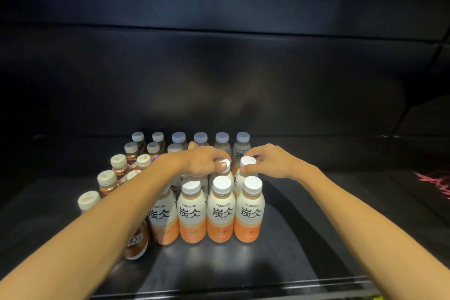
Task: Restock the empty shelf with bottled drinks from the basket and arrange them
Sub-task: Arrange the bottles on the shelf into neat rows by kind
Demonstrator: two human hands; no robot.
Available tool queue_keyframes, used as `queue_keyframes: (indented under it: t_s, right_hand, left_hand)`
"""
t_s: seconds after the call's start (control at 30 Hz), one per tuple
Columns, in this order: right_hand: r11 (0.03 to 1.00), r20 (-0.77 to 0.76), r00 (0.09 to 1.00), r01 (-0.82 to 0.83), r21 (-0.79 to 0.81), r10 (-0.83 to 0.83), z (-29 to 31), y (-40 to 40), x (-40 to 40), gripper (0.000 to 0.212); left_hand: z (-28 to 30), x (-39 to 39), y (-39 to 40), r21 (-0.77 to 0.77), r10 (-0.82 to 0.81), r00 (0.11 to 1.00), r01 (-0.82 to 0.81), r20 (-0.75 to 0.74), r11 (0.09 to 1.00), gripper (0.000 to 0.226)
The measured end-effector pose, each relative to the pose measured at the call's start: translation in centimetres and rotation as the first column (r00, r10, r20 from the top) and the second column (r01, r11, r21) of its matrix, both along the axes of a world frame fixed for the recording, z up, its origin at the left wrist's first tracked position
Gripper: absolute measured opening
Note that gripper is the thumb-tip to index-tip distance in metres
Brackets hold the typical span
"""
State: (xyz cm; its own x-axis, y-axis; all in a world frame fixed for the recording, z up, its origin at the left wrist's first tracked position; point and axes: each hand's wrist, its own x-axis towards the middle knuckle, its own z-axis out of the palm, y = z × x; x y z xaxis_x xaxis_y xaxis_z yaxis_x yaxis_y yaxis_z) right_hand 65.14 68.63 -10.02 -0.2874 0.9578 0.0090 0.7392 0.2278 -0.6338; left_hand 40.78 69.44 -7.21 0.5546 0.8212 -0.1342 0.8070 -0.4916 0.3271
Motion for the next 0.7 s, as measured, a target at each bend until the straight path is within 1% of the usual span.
queue_keyframes:
  t_s: [0.1, 0.23, 0.37, 0.5, 0.63, 0.7]
  right_hand:
    - [1.000, -0.013, 1.000, 0.011, -0.020, -0.011, 0.0, -0.2, 0.0, 0.012]
    - [0.999, -0.028, 0.999, 0.023, -0.029, -0.024, -0.2, -0.2, 0.1, 0.020]
    - [0.999, -0.031, 0.999, 0.021, -0.046, -0.022, -0.1, -0.1, 0.2, 0.022]
    - [0.998, -0.024, 0.999, 0.020, -0.053, -0.022, 0.0, 0.0, 0.2, 0.024]
    - [0.998, -0.042, 0.998, 0.040, -0.056, -0.042, 0.0, 0.4, 0.3, 0.040]
    - [0.998, -0.006, 0.998, 0.065, -0.021, -0.066, 0.0, 0.9, 0.3, 0.047]
  left_hand:
    - [0.0, 0.1, -0.1, -0.014, -0.001, 1.000, 0.002, 0.012, 1.000, 0.028]
    - [-0.4, 0.0, 0.1, -0.016, -0.010, 0.998, 0.011, 0.060, 1.000, 0.027]
    - [-0.7, 0.0, 0.1, -0.010, -0.002, 0.997, 0.003, 0.075, 1.000, 0.027]
    - [-1.0, -0.2, 0.6, -0.050, 0.012, 0.996, -0.008, 0.086, 0.999, 0.026]
    - [-0.5, 0.1, 0.8, -0.026, 0.012, 0.998, -0.011, 0.066, 1.000, 0.031]
    - [-0.4, 0.2, 1.2, -0.014, 0.016, 0.993, -0.015, 0.117, 1.000, 0.034]
